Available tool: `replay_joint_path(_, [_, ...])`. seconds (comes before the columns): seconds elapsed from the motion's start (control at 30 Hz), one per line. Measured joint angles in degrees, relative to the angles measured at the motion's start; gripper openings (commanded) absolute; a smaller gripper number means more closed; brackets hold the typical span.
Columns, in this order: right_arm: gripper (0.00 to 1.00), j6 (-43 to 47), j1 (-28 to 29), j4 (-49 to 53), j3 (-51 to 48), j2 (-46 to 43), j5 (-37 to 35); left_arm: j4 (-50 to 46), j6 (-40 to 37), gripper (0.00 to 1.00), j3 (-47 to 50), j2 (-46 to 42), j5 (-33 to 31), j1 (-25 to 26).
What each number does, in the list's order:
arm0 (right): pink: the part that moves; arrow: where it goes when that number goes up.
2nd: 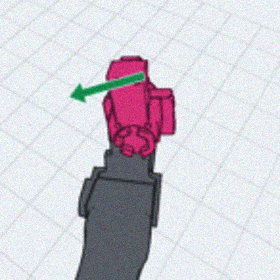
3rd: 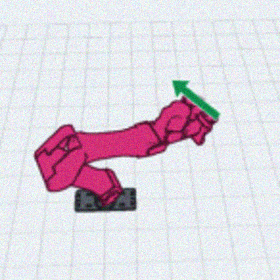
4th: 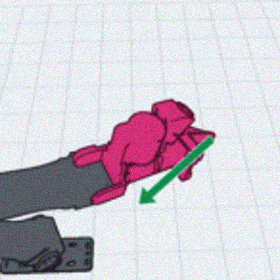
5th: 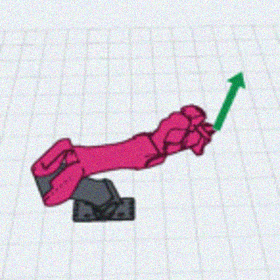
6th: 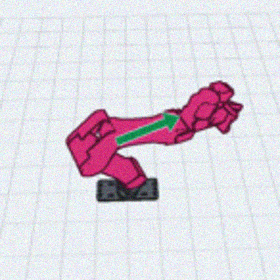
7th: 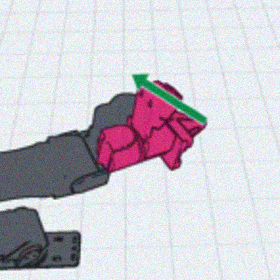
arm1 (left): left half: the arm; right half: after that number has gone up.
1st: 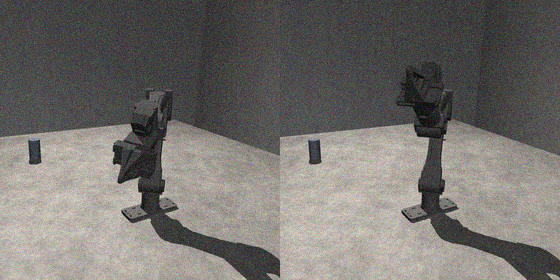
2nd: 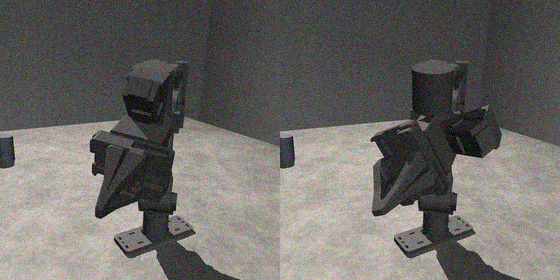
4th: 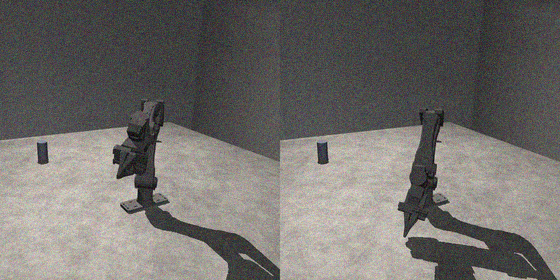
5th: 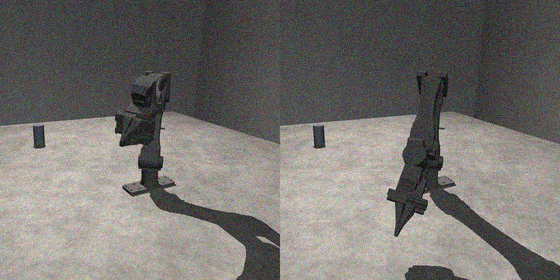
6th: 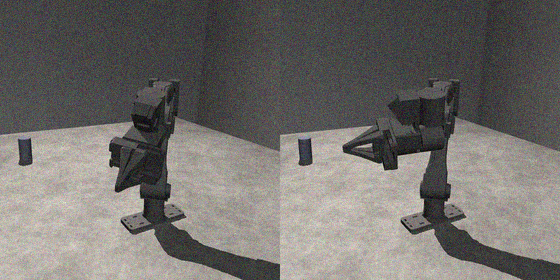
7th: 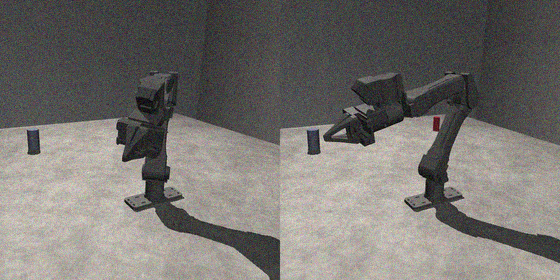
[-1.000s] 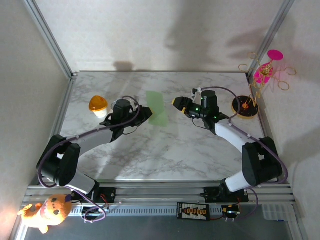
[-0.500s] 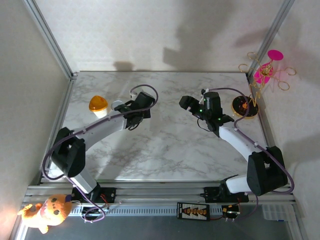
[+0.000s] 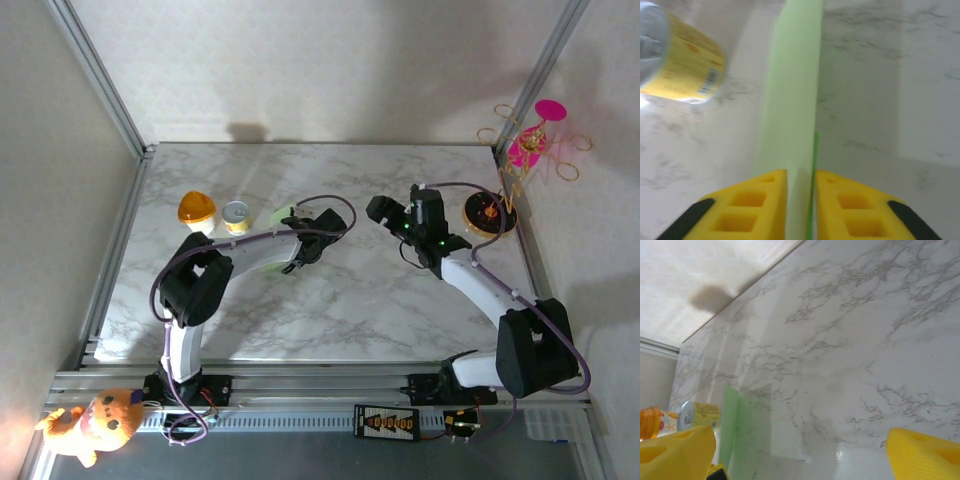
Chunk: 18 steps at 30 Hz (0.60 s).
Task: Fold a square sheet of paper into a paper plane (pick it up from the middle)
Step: Turn over the paper at the center of the table.
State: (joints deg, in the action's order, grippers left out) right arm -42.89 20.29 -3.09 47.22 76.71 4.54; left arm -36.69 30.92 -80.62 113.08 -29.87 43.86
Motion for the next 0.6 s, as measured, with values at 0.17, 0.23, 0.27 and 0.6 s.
replay_joint_path(0.17, [0.88, -0.2, -0.4, 0.2, -0.7, -0.1, -0.2, 7.8, 2.8, 0.48, 2.7, -1.2, 13.4, -1.6])
replay_joint_path(0.23, [0.87, -0.1, -0.4, 0.3, -0.7, 0.0, 0.0, 10.8, 3.6, 0.52, 5.1, -3.0, 18.3, -3.0])
replay_joint_path(0.27, [0.86, -0.1, -0.4, 0.3, -0.7, 0.2, 0.2, 12.2, 4.0, 0.55, 6.6, -4.3, 21.0, -4.0])
replay_joint_path(0.6, [0.7, 0.3, 6.7, 0.6, 6.0, 13.7, 4.6, 24.9, 9.6, 0.8, 22.5, -26.0, 32.1, -17.2])
